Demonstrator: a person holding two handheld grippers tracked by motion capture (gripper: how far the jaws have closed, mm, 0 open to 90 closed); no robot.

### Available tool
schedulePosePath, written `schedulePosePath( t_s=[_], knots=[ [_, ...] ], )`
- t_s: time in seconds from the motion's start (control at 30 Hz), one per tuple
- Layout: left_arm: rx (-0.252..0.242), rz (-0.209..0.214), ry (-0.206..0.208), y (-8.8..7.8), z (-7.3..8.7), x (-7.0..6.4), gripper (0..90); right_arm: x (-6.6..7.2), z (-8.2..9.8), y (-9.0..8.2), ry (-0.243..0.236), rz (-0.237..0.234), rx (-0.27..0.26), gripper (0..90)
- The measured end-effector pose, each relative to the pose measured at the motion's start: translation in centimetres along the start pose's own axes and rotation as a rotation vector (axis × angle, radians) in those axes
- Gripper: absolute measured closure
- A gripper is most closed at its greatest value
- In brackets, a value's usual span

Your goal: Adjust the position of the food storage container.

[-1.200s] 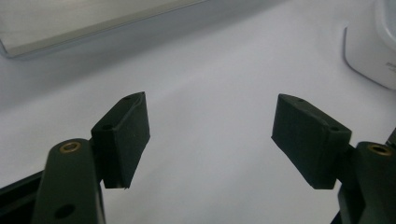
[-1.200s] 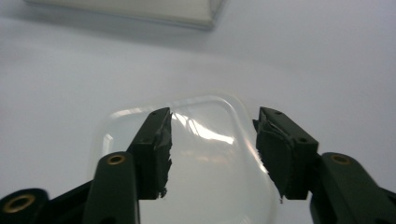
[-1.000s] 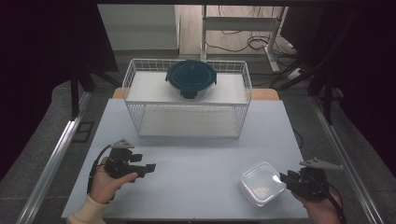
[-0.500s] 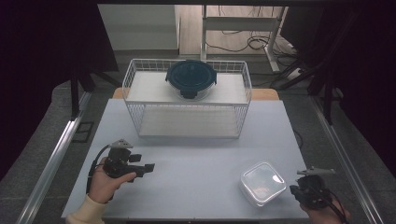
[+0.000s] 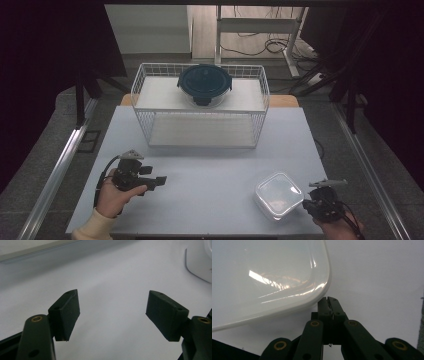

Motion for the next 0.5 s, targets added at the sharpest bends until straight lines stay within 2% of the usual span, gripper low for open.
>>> schedulePosePath(
  t_s=[0.2, 0.5],
  knots=[
    [0.0, 0.0, -0.006, 0.0, 0.0, 0.1, 26.5, 0.4, -0.8, 0.5, -0.01, -0.002, -0.012, 89.3],
    [0.001, -0.002, -0.016, 0.1, 0.0, 0.5, 26.3, 1.6, -3.2, 1.7, -0.057, -0.02, -0.021, 89.3]
  ],
)
Point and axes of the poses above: each handheld gripper's, and its own axes: y roughly forward along the jaws, z roughly out of its underside, x roughly to its left, the point moved 4 cm from there along y, roughly forward along the jaws, and after that the axes turned 15 degrees about -y, right-handed, at the moved point
